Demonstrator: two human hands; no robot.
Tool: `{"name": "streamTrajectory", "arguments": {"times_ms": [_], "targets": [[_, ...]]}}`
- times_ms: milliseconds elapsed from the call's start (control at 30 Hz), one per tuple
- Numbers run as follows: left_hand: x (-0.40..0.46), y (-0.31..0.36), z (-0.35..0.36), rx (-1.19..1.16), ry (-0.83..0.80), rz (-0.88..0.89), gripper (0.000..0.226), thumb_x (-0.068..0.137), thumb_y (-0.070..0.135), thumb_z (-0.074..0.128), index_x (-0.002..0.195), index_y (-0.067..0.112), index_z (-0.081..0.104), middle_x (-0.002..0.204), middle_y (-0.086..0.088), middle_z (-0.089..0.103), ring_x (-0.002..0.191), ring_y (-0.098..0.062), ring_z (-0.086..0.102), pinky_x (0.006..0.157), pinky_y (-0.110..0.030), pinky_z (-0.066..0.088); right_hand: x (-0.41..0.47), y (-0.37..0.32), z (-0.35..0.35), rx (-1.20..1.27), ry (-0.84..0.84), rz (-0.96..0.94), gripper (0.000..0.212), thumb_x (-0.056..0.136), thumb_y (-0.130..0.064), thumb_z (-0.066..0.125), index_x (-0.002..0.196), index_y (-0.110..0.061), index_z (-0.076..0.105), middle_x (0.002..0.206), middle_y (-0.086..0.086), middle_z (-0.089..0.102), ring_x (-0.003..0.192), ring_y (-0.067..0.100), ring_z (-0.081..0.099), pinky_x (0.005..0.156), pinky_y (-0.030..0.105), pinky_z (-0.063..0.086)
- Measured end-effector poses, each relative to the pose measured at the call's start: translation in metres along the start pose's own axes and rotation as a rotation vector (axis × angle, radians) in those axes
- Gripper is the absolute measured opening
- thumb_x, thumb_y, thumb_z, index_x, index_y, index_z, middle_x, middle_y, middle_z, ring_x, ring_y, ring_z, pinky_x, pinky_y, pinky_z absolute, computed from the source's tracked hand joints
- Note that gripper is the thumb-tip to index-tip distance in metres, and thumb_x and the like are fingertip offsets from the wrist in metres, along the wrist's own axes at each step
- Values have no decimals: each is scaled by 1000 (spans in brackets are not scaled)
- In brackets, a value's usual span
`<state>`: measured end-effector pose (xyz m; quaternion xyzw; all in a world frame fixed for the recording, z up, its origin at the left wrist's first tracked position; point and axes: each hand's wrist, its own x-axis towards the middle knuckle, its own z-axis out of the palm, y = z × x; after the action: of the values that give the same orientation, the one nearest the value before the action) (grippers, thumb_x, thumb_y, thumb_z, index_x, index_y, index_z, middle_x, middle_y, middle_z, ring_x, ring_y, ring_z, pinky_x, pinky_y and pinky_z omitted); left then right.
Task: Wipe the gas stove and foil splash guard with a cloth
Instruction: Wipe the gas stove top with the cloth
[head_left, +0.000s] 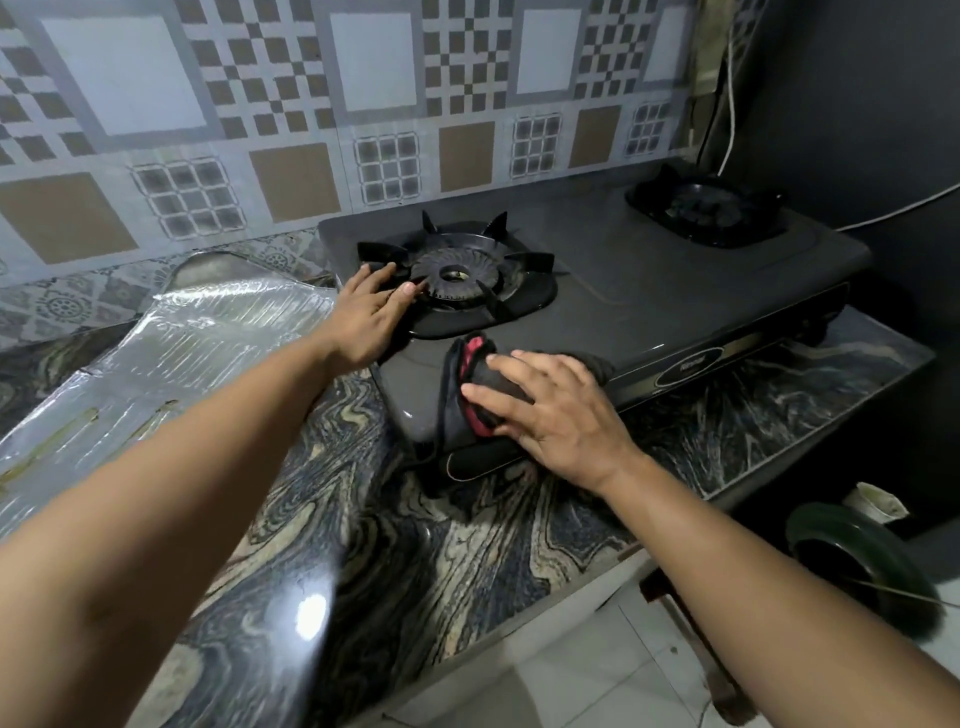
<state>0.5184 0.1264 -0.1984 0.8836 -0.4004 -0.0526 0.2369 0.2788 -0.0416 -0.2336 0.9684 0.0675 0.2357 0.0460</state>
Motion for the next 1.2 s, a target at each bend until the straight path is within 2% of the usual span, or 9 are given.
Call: {"name": "streamTrajectory", "arguments": {"times_ms": [200,433,633,767,867,933,1000,1100,1200], "targets": [[-3,4,-2,11,-19,-31,56,102,50,17,149,29,40,165,-5,12,152,-25,-2,119,-34,-4,-2,16,-6,103,-33,-28,49,97,-44,42,146,-44,35,150,-3,44,134,24,41,105,41,32],[-5,6,-4,46,-22,-47,67,94,60,10,149,33,38,165,-3,7,152,-24,-3,122,-36,-2,-28,88,-10,62,-78,26,50,99,-49,38,148,-42,33,152,-1,42,136,26,40,105,45,34],[-7,16,-2,37,22,-118,56,102,45,20,148,20,39,165,-4,8,152,-21,-1,120,-28,-1,-48,148,-7,72,-19,74,52,95,-52,37,146,-42,33,149,1,45,134,28,41,104,47,33],[-10,23,-3,67,39,-153,51,104,41,22,151,25,31,164,-2,8,152,-22,-1,117,-25,-2,-55,174,-1,60,65,40,52,93,-48,45,144,-37,39,144,4,51,128,29,46,101,45,36],[-11,24,-4,90,29,-225,51,103,46,21,153,35,24,165,-5,7,152,-24,-2,120,-30,-2,-58,175,3,74,183,25,47,92,-45,50,137,-34,48,132,5,61,114,28,52,95,43,39],[-14,24,-6,83,74,-299,54,103,49,23,155,35,20,165,-8,8,152,-25,-2,121,-34,-1,-59,172,0,184,284,63,37,93,-40,53,127,-30,62,118,3,67,97,26,54,86,42,45],[-25,29,-7,7,154,-352,57,102,52,23,156,33,19,165,-8,11,152,-24,-1,120,-33,0,-57,169,-6,342,339,88,31,95,-36,55,119,-25,69,110,0,69,92,24,54,84,37,46],[-56,33,-7,-80,217,-372,65,98,63,17,156,34,17,165,-3,12,153,-17,1,120,-32,0,-51,157,-15,569,351,156,31,98,-32,52,122,-21,68,114,-6,67,102,16,56,91,28,44],[-89,31,-11,-128,258,-382,82,86,79,11,155,35,17,165,1,14,152,-13,4,124,-39,4,-36,135,-30,967,321,357,28,103,-26,46,123,-24,66,118,-7,67,111,9,60,94,23,46]]}}
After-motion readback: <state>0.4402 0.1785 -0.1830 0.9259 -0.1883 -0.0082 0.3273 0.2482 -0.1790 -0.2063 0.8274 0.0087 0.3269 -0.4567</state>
